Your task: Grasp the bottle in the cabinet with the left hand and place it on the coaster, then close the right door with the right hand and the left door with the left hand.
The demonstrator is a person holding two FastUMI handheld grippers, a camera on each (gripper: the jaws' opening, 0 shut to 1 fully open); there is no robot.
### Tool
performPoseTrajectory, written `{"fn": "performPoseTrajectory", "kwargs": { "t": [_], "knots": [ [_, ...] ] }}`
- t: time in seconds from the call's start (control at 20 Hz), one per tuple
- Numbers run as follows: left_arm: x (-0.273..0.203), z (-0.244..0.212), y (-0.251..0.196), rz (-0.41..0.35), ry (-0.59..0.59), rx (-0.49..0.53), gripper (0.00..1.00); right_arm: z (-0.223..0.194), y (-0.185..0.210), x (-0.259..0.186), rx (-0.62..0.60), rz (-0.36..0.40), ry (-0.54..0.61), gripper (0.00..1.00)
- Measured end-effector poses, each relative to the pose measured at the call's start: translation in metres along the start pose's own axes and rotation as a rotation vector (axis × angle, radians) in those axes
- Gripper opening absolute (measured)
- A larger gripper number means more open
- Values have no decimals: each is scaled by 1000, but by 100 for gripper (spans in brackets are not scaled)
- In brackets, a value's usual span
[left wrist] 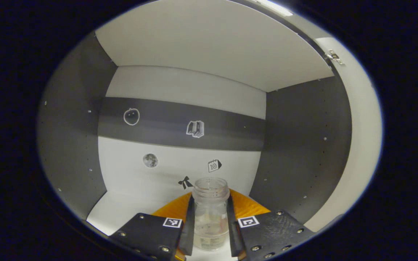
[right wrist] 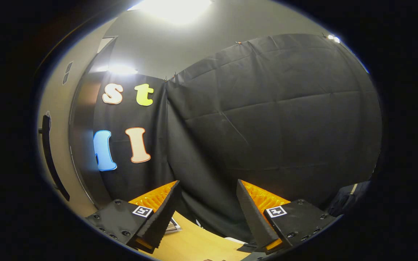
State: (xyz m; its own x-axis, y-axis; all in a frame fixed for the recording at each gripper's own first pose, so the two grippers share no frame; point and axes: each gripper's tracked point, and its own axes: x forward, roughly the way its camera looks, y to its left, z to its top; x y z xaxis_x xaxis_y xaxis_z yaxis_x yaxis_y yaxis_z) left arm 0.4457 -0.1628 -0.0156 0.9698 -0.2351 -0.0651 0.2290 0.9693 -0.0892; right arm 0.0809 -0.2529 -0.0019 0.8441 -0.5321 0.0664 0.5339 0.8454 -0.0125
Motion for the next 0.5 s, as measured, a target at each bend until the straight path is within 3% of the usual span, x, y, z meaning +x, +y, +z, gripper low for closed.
{"fn": "performPoseTrajectory", "kwargs": {
  "t": [0.5],
  "knots": [
    [-42, 30, -4, -17, -28, 65, 39, 1, 14, 8, 18, 63, -6, 98]
  ]
}}
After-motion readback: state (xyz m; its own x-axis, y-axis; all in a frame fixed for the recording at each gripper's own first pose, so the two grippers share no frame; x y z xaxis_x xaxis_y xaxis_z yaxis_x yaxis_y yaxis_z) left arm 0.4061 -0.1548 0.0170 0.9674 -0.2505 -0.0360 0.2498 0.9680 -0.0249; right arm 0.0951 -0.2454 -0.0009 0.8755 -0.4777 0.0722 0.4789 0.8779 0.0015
